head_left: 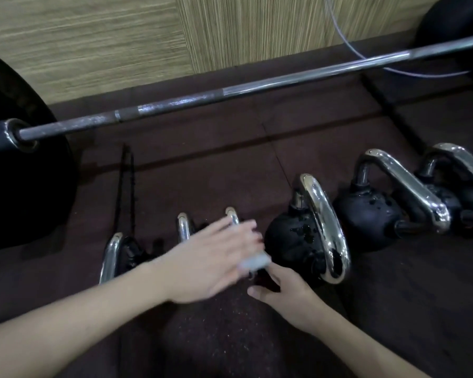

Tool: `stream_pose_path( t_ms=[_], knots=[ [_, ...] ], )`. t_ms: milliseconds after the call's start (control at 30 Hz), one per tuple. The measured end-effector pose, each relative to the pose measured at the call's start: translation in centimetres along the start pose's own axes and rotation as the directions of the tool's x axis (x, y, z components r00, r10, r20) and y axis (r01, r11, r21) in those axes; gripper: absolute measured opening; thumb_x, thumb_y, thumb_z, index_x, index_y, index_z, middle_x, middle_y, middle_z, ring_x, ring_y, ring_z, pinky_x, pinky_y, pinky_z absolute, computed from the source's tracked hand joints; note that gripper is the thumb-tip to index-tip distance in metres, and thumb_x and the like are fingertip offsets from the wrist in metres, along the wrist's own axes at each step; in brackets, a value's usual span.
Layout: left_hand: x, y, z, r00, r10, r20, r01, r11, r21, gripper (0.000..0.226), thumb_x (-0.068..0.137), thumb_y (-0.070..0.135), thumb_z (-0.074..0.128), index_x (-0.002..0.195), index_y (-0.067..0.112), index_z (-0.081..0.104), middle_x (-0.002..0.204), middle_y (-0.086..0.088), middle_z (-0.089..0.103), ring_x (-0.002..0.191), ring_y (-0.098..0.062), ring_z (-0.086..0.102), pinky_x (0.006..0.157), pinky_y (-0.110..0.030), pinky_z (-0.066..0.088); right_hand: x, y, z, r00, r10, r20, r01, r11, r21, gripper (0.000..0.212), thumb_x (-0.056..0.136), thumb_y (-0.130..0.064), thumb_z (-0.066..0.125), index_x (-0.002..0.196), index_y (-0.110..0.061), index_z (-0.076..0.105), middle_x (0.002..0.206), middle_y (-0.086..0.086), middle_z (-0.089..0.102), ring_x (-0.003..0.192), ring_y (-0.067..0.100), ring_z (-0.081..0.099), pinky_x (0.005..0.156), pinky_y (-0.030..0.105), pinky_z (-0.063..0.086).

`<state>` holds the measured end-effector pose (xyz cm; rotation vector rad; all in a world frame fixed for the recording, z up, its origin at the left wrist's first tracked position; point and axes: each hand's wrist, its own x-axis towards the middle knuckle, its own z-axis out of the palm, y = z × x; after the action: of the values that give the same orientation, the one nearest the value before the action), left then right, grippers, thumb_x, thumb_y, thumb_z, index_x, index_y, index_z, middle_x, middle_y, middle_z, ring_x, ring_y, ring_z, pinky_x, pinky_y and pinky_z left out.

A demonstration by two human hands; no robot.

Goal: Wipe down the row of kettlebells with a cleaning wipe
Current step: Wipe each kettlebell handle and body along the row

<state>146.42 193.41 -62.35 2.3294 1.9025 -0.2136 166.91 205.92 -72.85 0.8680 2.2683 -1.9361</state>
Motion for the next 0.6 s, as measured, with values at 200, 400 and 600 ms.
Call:
stream_pose_path(
  t_ms=[200,400,600],
  knots=[
    [4.3,-5.1,-2.0,0.821,-0.519,0.238,0.554,0.627,-0.547,0.05,0.108,0.06,0.018,0.125,0.035,0.059,0.122,0.015,0.064,0.114,-0.015,0.061,0.108,-0.044,0.045,0.2,0.0,-0.3,0.997,0.008,0.078,-0.011,0.999,0.032,0.09,0.095,-0.028,0.078,0.164,-0.039,0.021,0.166,-0.036,0.013,0.152,-0.014,0.015,0.13,0.023,0.015],
    [0.5,1.0,-0.5,0.991,-0.123,-0.053,0.12,0.991,-0.065,0.064,0.108,0.058,0.035,0.159,0.018,0.039,0.167,-0.004,0.035,0.163,-0.026,0.002,0.132,-0.038,0.0,0.3,-0.1,-0.1,0.999,-0.017,0.043,0.016,1.0,0.024,0.082,0.09,-0.038,0.083,0.158,-0.042,0.037,0.164,-0.028,0.032,0.147,-0.017,0.029,0.13,0.024,0.021],
    [0.0,1.4,0.5,0.999,0.013,0.03,-0.016,0.995,0.095,0.065,0.109,0.062,0.025,0.159,0.023,0.039,0.166,0.0,0.037,0.163,-0.022,0.003,0.13,-0.054,0.009,0.3,-0.1,0.1,0.999,-0.029,0.041,0.025,0.994,0.106,0.081,0.081,-0.056,0.085,0.152,-0.042,0.05,0.154,-0.028,0.051,0.146,-0.009,0.04,0.128,0.036,0.032]
  ],
)
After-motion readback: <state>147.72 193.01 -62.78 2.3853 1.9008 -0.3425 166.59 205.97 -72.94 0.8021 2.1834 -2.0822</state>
